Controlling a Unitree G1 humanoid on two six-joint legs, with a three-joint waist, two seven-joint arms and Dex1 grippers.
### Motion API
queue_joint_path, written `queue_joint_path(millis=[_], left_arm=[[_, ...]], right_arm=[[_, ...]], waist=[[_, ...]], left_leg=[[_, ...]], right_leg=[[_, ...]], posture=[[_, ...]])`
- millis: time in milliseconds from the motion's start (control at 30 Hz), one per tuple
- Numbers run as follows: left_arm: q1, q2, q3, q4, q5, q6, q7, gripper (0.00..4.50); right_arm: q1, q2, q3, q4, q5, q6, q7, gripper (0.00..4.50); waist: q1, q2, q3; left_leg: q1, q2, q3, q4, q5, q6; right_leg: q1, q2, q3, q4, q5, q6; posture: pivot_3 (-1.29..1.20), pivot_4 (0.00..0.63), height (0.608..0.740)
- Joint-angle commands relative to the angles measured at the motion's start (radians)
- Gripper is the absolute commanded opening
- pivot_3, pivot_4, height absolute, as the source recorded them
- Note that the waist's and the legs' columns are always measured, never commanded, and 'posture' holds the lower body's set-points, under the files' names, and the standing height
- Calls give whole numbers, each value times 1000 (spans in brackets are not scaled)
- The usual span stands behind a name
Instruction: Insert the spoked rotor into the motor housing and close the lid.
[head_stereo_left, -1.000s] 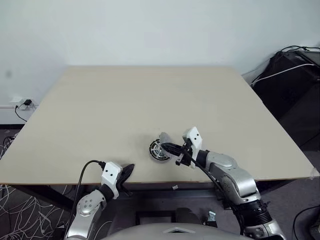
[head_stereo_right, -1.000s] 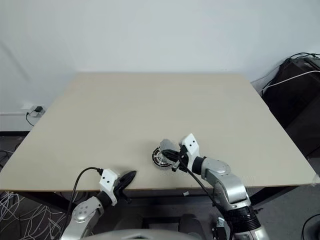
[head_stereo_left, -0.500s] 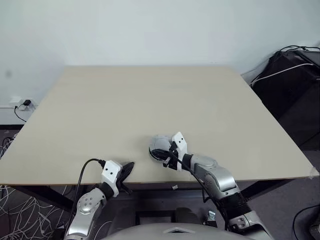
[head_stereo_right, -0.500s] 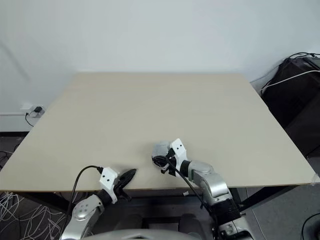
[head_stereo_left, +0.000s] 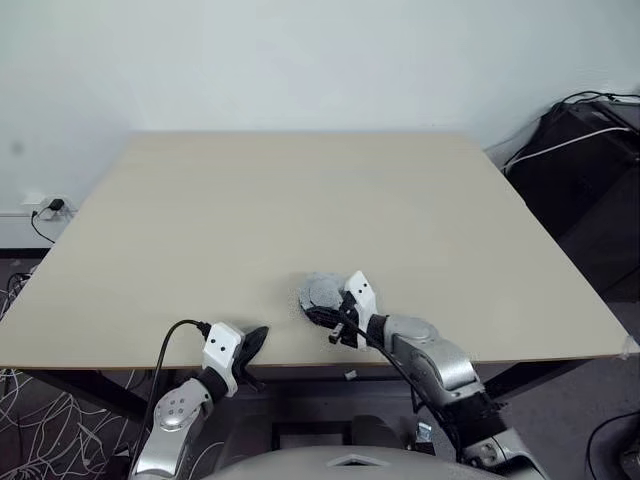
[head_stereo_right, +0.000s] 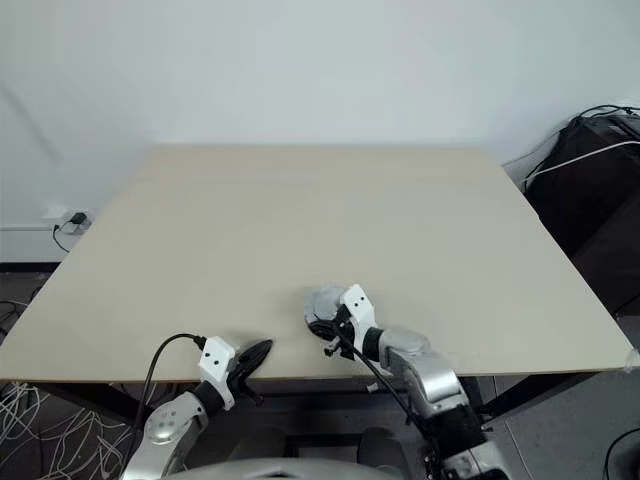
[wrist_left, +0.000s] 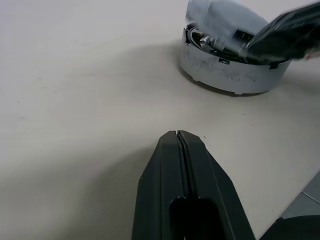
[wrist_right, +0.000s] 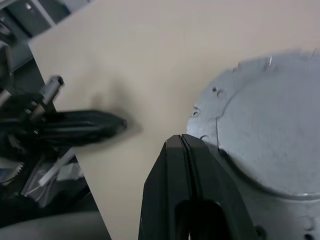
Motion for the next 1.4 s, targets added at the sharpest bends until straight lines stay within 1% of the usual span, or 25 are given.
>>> queue_joint_path(millis=[33,100,200,333,433,567,600,967,1367,1400], left_arm=[[-6,-5,-1,-56,-7,4,6,0],[-5,-5,-3,-60,-5,6,7,0],[-6,-6,-5,-60,-3,7,9,0],[-12,-9,-8,-59,-3,8,10,0],[-12,-9,-7,-58,-3,6,10,0],[-7,-5,2,-42,-6,-7,8,0],[-7,-5,4,-35,-6,-11,8,0],[-10,-9,7,2,-8,-33,10,0],[-10,-6,3,-25,-9,-14,13,0],[-10,-6,3,-28,-9,-13,13,0]], right_arm=[[-5,-7,-42,-159,13,-68,-17,24],[-9,-15,-47,-173,-13,-102,-39,24],[-27,-21,-44,-133,-63,-163,-68,640],[-68,-17,-38,-1,-121,-232,-97,1936],[-96,-9,-36,98,-134,-261,-87,2930],[-114,2,-43,159,-128,-273,-73,4237],[-117,5,-45,169,-127,-274,-71,4465],[-97,20,-41,172,-126,-259,-51,4465],[-68,30,-42,172,-135,-245,-62,4465],[-70,31,-43,175,-136,-246,-65,4291]], waist=[[-1,0,0],[0,0,0],[0,-1,-1],[0,-1,-1],[-1,-1,-1],[0,-1,-1],[0,-1,-1],[0,-1,-1],[-1,-1,-1],[-1,-1,-1]], left_leg=[[0,0,0,0,0,-1],[0,0,0,0,-1,-2],[0,0,0,0,-1,-2],[0,0,1,0,0,0],[1,-3,0,0,0,0],[1,-5,0,0,0,0],[1,-5,0,0,0,1],[1,-4,0,0,0,1],[2,-4,0,0,0,1],[2,-4,0,0,0,1]], right_leg=[[0,0,0,0,0,0],[0,0,0,0,0,1],[0,0,0,0,-1,2],[1,0,0,0,0,0],[1,0,0,0,0,0],[1,0,0,0,0,0],[1,0,0,0,0,0],[1,0,0,0,0,0],[2,0,1,0,0,0],[2,0,0,0,0,0]], posture=[[0,0,740],[0,0,740],[0,0,740],[0,0,740],[0,0,740],[0,0,740],[0,0,740],[0,0,740],[0,0,740],[0,0,740]])
